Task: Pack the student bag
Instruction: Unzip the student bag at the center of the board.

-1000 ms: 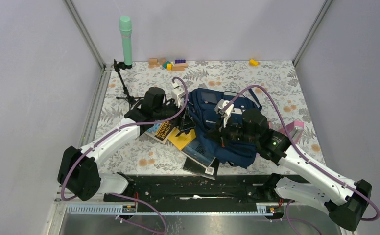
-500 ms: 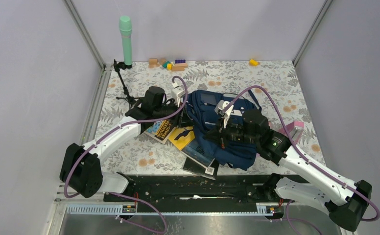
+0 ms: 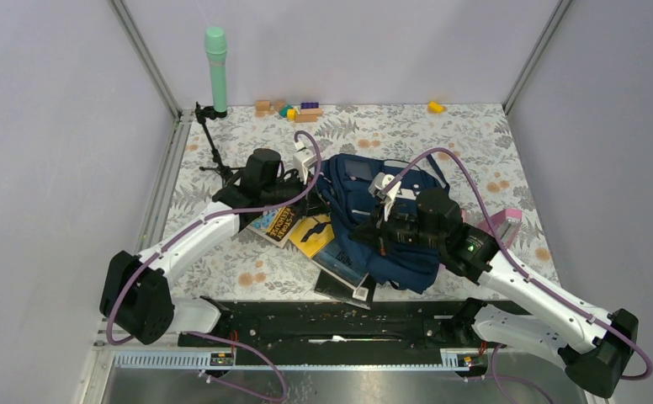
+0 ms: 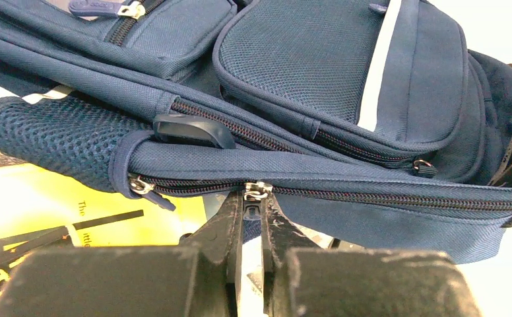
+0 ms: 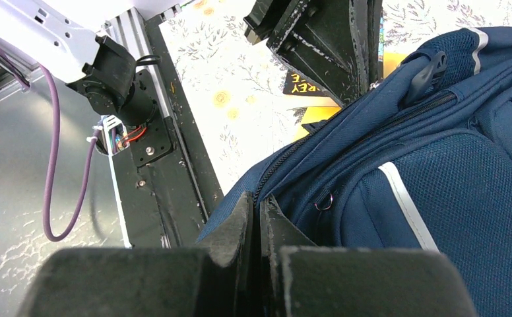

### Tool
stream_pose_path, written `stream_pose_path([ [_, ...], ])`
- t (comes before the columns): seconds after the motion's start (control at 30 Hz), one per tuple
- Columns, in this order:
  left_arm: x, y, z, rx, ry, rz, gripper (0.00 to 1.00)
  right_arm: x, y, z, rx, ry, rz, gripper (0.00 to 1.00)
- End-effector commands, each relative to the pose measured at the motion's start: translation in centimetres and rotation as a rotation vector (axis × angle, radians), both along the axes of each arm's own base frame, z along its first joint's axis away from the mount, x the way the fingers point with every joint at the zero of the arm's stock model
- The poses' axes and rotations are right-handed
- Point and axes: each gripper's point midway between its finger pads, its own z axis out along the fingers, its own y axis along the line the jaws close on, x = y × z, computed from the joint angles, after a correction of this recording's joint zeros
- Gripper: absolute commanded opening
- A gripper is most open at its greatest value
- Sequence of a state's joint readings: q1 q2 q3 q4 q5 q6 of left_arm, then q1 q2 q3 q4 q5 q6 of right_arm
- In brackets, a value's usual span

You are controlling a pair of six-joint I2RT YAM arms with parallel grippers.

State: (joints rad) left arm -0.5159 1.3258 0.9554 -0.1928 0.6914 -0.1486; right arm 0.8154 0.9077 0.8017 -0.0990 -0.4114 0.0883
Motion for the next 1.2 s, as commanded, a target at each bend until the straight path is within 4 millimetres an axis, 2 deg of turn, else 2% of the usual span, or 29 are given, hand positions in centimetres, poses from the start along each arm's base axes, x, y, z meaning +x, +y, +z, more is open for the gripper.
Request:
stream_pose_path([
  [0.0,0.9,0.5,2.9,-0.009,-0.141,0.011,0.00,0.1,0.7,4.9,0.136,-0.132,0.021,0.00],
  [0.2,0.4,1.2,3.4,0.008,-0.181,0.015,0.00,1.0,-0.2,3.5,0.063,-0.141,-0.035,0.00],
  [0.6,-1.2,0.9,4.1,-0.008,-0.171,-0.046,0.00,2.7,-0.8,2.1,-0.024,-0.165,-0.097,0.00],
  [1.17,-2.6,0.4,4.8,-0.012,-0.163,-0.092,0.00,5.4,1.5,0.2,-0.114,-0.147,-0.070,0.00],
])
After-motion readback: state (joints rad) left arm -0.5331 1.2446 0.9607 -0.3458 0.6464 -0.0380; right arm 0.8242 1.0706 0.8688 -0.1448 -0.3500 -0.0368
